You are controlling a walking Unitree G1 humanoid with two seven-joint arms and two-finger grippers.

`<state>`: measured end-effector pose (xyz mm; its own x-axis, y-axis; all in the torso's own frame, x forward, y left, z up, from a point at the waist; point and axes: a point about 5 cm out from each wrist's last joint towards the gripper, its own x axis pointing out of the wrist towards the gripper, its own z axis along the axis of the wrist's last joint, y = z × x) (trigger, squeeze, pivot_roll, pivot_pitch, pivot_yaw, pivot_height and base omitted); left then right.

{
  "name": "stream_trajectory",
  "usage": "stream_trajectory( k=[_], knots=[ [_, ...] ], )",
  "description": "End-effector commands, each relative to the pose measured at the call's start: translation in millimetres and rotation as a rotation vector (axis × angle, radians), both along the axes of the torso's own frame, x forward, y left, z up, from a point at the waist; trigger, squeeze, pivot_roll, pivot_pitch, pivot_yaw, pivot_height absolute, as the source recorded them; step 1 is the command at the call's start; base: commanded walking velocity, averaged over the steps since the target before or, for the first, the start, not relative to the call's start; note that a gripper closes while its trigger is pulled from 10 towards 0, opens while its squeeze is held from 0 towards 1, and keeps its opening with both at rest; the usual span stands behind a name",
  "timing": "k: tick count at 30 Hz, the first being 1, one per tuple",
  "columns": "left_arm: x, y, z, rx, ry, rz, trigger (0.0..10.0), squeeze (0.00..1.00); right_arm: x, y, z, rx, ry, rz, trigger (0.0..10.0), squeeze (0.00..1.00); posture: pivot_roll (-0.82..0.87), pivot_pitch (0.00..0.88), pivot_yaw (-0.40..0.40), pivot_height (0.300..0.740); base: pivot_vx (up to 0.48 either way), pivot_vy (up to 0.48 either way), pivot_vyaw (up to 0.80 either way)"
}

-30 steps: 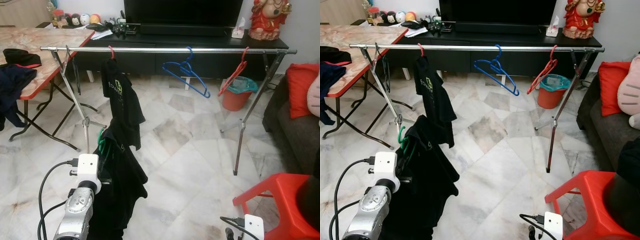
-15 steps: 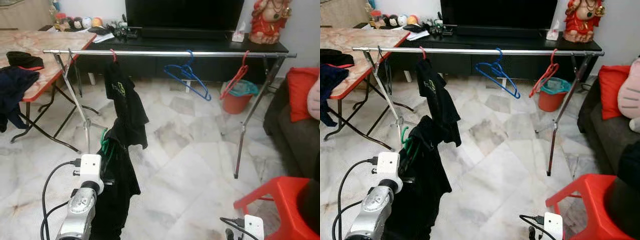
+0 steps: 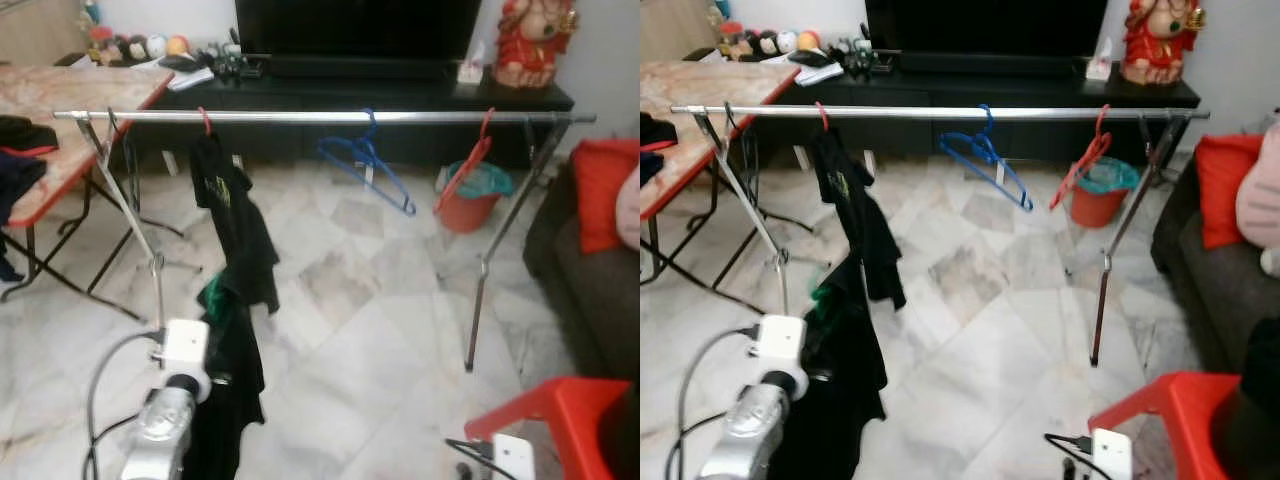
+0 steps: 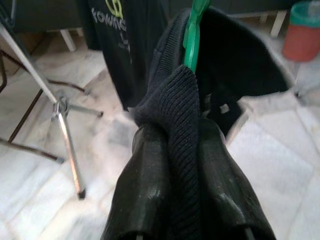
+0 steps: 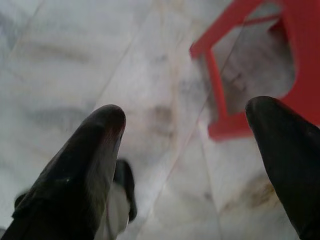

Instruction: Hang hanger

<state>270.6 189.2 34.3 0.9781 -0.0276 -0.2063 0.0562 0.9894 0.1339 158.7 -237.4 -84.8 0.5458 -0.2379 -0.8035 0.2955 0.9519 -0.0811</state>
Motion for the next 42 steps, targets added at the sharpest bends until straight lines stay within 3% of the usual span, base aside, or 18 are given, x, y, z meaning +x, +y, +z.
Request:
stream_trajectory(
  k=[1,42],
  knots=[
    [3.5,10.9,10.2,0.02,-0.05,0.024,10.0,0.0,3.1,7.3,-0.5,0.017,-0.007,0.01,10.0,0.0,-0.08,0.0,-0.034,0.74,0.307,0.0,0.0],
    [2.5,2.2,7.9,0.01,-0.034,-0.016,10.0,0.0,4.8,8.2,-0.1,0.01,-0.001,0.038,10.0,0.0,-0.08,0.0,-0.035,0.74,0.31,0.0,0.0]
  ],
)
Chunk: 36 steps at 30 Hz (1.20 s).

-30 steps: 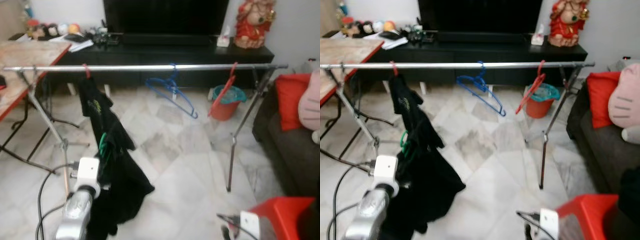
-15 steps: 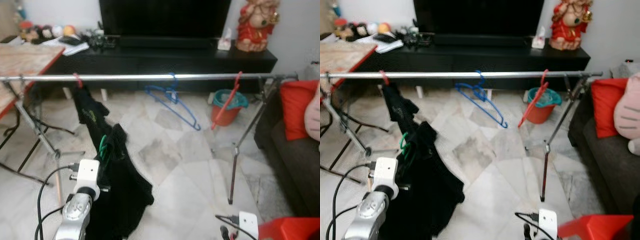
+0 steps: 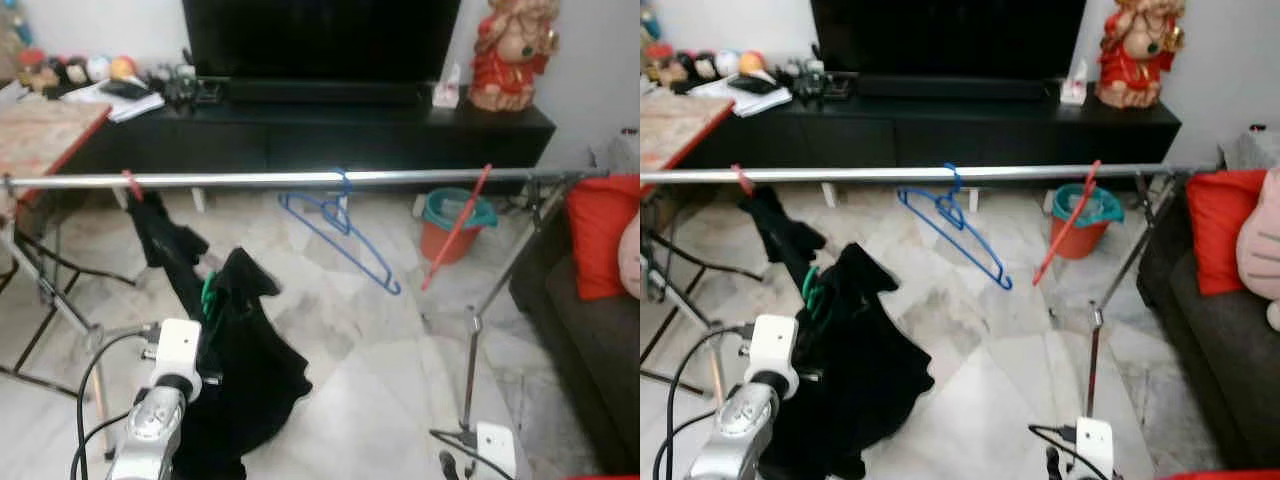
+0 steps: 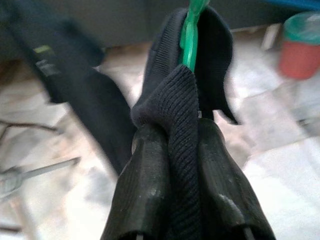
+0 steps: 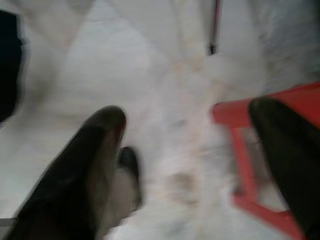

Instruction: Hang hanger

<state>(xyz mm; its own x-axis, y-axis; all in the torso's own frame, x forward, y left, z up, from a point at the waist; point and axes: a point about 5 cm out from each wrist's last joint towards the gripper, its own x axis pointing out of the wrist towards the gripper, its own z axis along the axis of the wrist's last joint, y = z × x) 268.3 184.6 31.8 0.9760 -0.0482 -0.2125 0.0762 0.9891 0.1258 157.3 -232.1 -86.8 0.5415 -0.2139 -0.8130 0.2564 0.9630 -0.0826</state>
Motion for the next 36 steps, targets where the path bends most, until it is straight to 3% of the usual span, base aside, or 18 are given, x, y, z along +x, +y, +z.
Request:
stream_trajectory(
  k=[1,31,36],
  knots=[
    [4.9,6.8,10.4,0.017,-0.041,0.003,10.0,0.0,6.1,2.9,1.9,0.007,-0.017,-0.002,10.0,0.0,-0.08,0.0,-0.035,0.74,0.311,0.0,0.0],
    [4.8,7.0,10.5,0.018,-0.041,0.003,10.0,0.0,6.2,3.0,1.9,0.008,-0.017,-0.003,10.0,0.0,-0.08,0.0,-0.035,0.74,0.311,0.0,0.0],
    [6.7,13.1,9.3,0.034,-0.029,0.051,10.0,0.0,8.2,4.3,2.5,0.009,-0.02,0.018,10.0,0.0,-0.08,0.0,-0.038,0.74,0.0,0.0,0.0]
  ],
)
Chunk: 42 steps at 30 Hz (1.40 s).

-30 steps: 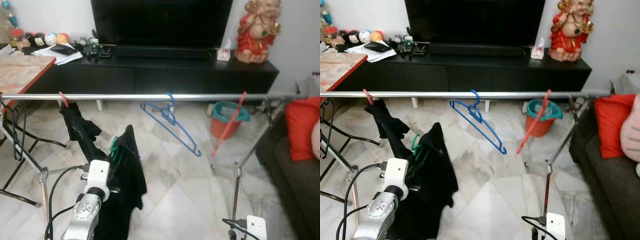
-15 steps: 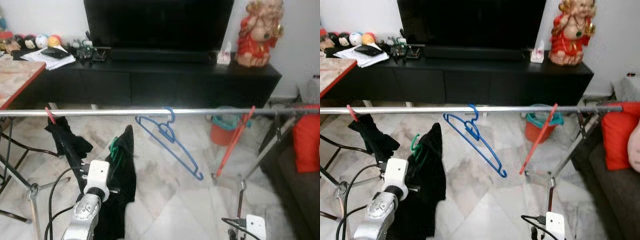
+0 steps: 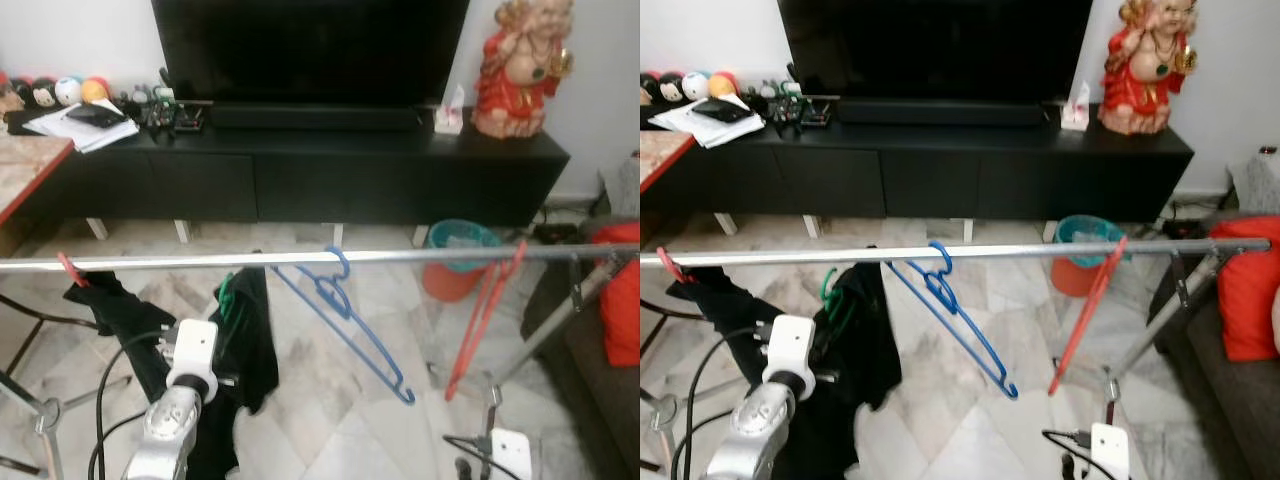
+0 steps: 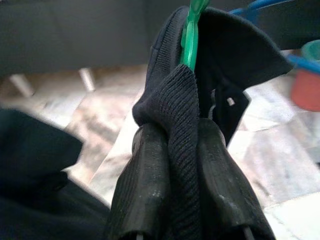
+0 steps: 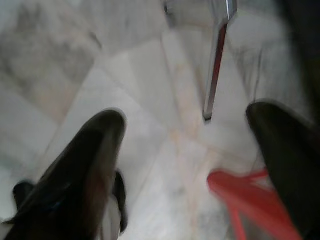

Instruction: Hang hanger

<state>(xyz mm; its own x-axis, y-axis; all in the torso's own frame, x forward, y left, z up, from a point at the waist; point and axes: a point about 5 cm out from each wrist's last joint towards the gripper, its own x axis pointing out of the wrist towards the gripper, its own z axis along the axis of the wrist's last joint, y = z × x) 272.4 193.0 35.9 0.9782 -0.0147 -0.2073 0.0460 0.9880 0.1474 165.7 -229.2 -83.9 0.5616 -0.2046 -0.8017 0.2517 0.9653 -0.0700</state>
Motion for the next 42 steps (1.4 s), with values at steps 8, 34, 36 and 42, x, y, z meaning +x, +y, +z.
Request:
stream_trajectory(
  k=[8,34,36,42],
  knots=[
    [2.5,3.9,5.4,0.012,-0.024,0.018,10.0,0.0,-0.8,1.4,-0.7,0.011,0.002,-0.008,10.0,0.0,-0.08,0.0,-0.039,0.74,0.0,0.0,0.0],
    [1.7,4.4,5.4,0.019,-0.024,0.017,10.0,0.0,-0.2,2.0,-0.6,0.008,0.007,0.02,10.0,0.0,-0.08,0.0,-0.041,0.74,0.0,-0.189,0.0],
    [1.5,4.5,5.2,0.016,-0.024,0.021,10.0,0.0,-0.3,2.0,-0.7,0.01,0.007,0.018,10.0,0.0,-0.08,0.0,-0.041,0.74,0.0,-0.124,0.0],
    [0.4,5.8,4.6,0.017,-0.023,0.028,10.0,0.0,-0.7,1.9,-0.8,0.012,0.007,0.019,10.0,0.0,-0.07,0.0,-0.043,0.74,0.0,0.0,0.0]
  ],
)
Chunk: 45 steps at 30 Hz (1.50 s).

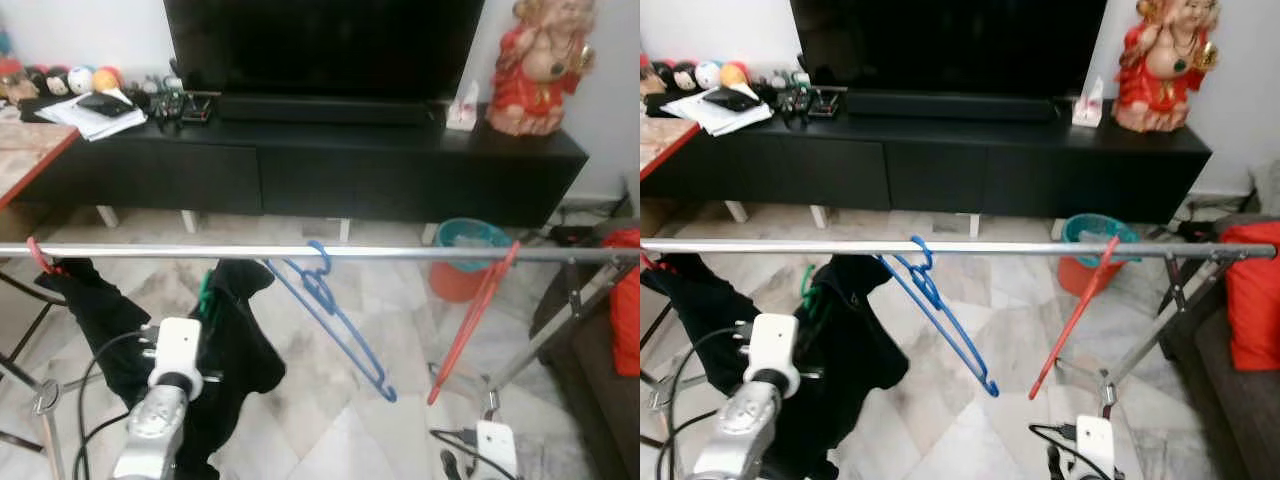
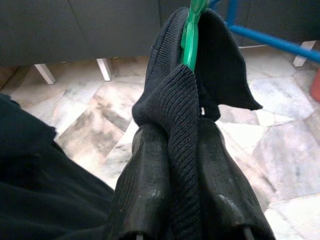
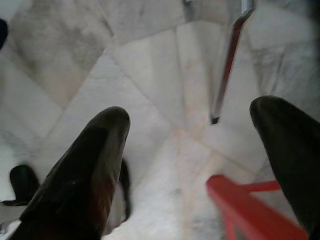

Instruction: Hang hanger

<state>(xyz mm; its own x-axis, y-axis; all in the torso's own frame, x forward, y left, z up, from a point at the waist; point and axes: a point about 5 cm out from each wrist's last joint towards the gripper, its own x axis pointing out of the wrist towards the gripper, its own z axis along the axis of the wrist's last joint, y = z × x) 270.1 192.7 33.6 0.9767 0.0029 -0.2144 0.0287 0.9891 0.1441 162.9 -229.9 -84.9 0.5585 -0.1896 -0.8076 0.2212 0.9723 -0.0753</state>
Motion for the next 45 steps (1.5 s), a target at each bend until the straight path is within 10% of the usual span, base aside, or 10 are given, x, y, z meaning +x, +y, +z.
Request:
stream_trajectory(
  k=[1,17,45],
  knots=[
    [2.5,6.3,7,0.021,-0.031,0.011,10.0,0.0,2.1,2.7,0,0.016,-0.004,-0.011,10.0,0.0,-0.07,0.0,-0.043,0.74,0.0,0.0,0.0],
    [-16.4,19.5,17,0.0,-0.133,0.089,10.0,0.0,2.9,1.3,1,0.022,-0.004,0.005,10.0,0.0,-0.06,0.0,-0.06,0.74,0.0,0.0,0.0],
    [27.8,1.1,41,-0.016,-0.179,0.048,10.0,0.0,4.8,0.4,2,0.012,-0.005,0.017,10.0,0.0,-0.08,0.0,-0.067,0.74,0.0,0.0,0.0]
  ],
)
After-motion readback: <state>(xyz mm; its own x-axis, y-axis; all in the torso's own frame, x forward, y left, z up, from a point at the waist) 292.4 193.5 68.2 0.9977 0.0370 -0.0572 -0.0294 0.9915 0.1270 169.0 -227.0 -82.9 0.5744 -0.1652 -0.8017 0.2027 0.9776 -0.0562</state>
